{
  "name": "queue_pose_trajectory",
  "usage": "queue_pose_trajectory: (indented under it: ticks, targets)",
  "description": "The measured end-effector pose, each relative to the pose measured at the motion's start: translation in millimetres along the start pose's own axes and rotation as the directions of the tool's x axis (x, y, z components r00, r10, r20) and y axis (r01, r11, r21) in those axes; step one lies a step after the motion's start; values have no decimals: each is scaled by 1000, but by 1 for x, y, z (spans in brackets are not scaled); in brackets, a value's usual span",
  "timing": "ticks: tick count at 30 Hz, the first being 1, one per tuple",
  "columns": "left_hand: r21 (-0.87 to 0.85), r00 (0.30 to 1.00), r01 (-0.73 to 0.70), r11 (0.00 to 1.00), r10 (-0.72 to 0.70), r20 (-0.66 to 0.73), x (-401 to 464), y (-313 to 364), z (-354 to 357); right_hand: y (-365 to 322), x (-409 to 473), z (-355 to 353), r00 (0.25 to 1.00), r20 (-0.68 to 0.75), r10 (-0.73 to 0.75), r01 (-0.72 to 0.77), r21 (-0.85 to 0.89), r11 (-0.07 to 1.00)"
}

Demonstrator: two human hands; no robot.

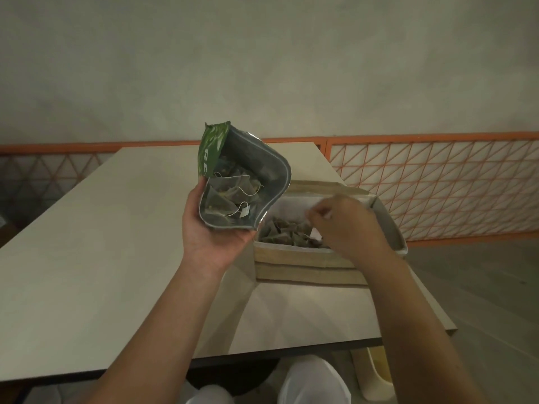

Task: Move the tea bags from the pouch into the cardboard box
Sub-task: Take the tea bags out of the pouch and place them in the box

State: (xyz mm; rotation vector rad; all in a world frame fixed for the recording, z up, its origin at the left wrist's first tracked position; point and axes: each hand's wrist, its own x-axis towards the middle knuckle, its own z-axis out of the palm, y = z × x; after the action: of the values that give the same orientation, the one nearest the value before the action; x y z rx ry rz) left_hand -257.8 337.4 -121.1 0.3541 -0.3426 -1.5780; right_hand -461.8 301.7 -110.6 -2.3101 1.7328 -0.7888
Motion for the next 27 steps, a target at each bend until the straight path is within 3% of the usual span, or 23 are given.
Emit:
queue_pose_trajectory:
  ticks: [3,5,9,13,16,21,24,27]
  targets:
    - [37,1000,-3,999,4,-26,-1,1,-1,-37,-6,-4,913,-347,-213,305,235,923]
    - [68,999,-9,998,12,-44,-2,1,-1,-64,-9,-3,849,-422,-317,435,219,873]
    - [37,998,-31,999,33,-58,-5,0,0,-96,3,13,803,-390,-450,507,49,861]
    - [57,997,-31,998,35,-68,-7,-1,-2,-108,18,25,847,-215,-486,446,-210,870]
    - [67,997,-32,997,37,-73,-7,1,0,-108,22,27,875,-155,-459,424,-213,880]
    - [86,996,-49,995,55,-63,-5,3,2,-101,20,14,851,-376,-367,433,107,895]
    - [75,999,-37,996,39,-28,-2,4,3,-93,15,-3,846,-472,-246,439,356,825]
    - [59,1000,-19,998,20,-14,-1,4,0,-83,8,-21,890,-453,-61,356,603,714]
